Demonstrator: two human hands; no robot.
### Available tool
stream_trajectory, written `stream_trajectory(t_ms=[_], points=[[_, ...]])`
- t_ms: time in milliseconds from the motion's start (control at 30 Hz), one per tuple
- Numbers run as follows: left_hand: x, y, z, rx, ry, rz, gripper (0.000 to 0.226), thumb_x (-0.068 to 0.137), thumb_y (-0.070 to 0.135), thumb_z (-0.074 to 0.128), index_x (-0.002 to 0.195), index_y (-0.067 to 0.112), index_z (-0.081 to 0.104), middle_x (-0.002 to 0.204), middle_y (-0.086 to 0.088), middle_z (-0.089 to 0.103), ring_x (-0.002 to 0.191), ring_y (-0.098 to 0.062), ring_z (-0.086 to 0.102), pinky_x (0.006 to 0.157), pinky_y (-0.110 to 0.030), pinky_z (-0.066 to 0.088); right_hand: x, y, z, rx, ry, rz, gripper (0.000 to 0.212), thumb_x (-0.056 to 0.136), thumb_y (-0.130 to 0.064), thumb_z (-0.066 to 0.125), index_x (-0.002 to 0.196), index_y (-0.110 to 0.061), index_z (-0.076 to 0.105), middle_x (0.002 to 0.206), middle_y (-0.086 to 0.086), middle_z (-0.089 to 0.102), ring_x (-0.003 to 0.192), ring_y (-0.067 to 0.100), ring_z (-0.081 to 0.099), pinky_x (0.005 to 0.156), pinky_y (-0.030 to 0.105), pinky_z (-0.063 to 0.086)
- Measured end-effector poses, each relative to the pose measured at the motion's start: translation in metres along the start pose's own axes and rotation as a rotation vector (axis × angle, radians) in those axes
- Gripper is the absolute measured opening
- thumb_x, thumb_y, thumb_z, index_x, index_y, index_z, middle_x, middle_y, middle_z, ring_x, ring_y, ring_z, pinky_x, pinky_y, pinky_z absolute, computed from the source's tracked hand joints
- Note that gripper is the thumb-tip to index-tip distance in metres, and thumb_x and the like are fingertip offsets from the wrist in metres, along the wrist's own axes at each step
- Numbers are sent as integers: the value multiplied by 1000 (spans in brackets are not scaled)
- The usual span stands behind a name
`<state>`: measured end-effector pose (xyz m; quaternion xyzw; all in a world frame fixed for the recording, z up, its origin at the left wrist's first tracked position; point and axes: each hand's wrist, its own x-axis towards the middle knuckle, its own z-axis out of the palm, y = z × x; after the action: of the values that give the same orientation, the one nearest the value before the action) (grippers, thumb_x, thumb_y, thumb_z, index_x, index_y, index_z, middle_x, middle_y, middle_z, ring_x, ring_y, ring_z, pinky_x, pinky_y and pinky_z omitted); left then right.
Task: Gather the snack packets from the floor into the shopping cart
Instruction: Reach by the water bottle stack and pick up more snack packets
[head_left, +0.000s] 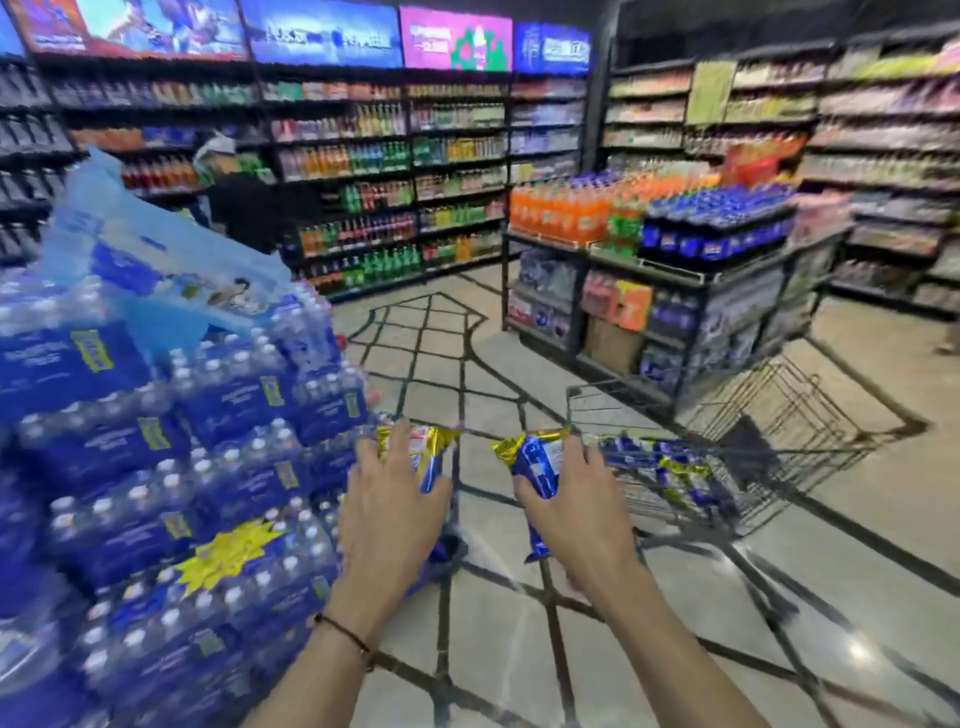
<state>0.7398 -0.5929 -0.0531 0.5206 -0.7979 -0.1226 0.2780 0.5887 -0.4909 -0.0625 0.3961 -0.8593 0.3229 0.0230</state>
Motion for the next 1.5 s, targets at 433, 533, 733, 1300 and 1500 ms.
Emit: stream_trajectory(t_ms=[433,533,733,1300,1500], points=[[83,196,198,-88,-227,201,70,83,43,64,143,35,29,123,-5,44,109,-31,55,84,-46,53,138,211,-40,-110,61,290,57,85,-55,58,122,-14,43,115,7,53,102,30,58,79,39,46],[117,209,238,-120,-264,231,66,80,43,65,137,38,32,117,-2,45,99,-29,58,76,-46,55,170,235,-24,-122,53,337,51,84,-54,60,114,-16,43,111,6,53,98,30,58,73,37,43],[205,240,313,-125,-339,244,71,82,38,69,142,34,31,121,-3,44,106,-27,54,78,-40,52,264,265,1,-180,26,382,56,86,-53,60,123,-14,43,116,7,53,103,29,57,76,37,44],[369,369,533,-91,-469,266,74,83,41,69,144,36,28,136,-6,43,116,-31,54,83,-46,54,497,432,51,-179,-59,513,65,88,-54,59,133,-11,40,125,9,53,112,27,56,87,38,49],[395,404,631,-9,-560,151,72,84,39,70,142,33,28,129,-7,46,103,-31,60,78,-44,55,579,520,107,-107,-264,540,67,88,-53,59,137,-11,39,133,12,49,116,30,55,88,39,49]])
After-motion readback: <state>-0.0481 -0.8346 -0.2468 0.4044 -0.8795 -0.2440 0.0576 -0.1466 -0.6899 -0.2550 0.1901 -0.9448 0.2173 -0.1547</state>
